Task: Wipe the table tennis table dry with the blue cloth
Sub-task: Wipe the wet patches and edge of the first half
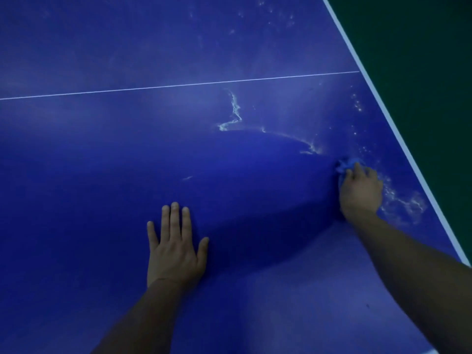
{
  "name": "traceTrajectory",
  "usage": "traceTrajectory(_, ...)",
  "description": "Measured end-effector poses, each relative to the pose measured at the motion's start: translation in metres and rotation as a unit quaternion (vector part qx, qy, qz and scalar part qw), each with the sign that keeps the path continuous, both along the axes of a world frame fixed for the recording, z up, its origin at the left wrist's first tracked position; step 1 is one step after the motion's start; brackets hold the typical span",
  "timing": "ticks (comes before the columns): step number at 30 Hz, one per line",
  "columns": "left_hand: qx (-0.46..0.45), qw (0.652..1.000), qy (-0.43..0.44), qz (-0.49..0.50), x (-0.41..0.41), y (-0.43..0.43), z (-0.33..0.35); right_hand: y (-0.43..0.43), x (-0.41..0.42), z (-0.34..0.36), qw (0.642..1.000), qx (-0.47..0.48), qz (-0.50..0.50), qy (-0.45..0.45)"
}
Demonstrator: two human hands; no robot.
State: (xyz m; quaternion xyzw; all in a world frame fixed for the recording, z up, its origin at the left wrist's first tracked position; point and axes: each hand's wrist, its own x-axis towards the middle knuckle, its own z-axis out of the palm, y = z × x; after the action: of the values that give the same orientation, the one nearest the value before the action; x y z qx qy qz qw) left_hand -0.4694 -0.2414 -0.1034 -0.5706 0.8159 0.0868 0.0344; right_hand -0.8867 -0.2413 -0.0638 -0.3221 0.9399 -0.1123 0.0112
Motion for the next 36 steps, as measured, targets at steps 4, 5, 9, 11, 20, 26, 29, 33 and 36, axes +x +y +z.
traceTrajectory(4, 0.014, 1.0, -0.022, 0.001, -0.001, -0.001, 0.002, -0.027, 0.105, 0.009, 0.984, -0.087, 0.157, -0.012)
traceTrajectory(5, 0.014, 1.0, -0.025, 0.001, -0.001, -0.001, 0.002, -0.036, 0.145, 0.006, 0.974, -0.092, 0.206, -0.016)
traceTrajectory(9, 0.006, 1.0, -0.021, 0.008, -0.001, 0.001, 0.002, -0.08, 0.232, -0.014, 0.969, -0.03, 0.238, -0.058)
traceTrajectory(11, 0.001, 1.0, -0.017, 0.013, -0.001, 0.001, 0.002, -0.106, 0.24, -0.019, 0.969, -0.01, 0.24, -0.065)
traceTrajectory(20, 0.013, 0.973, 0.211, 0.089, 0.024, 0.003, 0.013, -0.042, 0.296, -0.027, 0.858, -0.008, 0.514, -0.002)
traceTrajectory(26, 0.015, 0.991, 0.135, 0.012, 0.031, 0.026, 0.023, 0.007, 0.14, -0.028, 0.945, 0.043, 0.319, 0.061)
traceTrajectory(29, 0.031, 0.993, 0.11, -0.002, 0.022, 0.04, 0.022, 0.01, 0.066, -0.012, 0.994, 0.023, 0.102, -0.003)
traceTrajectory(33, 0.05, 0.997, 0.062, 0.023, 0.009, 0.043, 0.02, 0.01, 0.13, -0.009, 0.975, -0.027, 0.22, 0.027)
traceTrajectory(36, 0.078, 0.995, 0.01, 0.055, 0.008, 0.038, 0.014, 0.007, 0.241, -0.019, 0.921, -0.02, 0.387, 0.033)
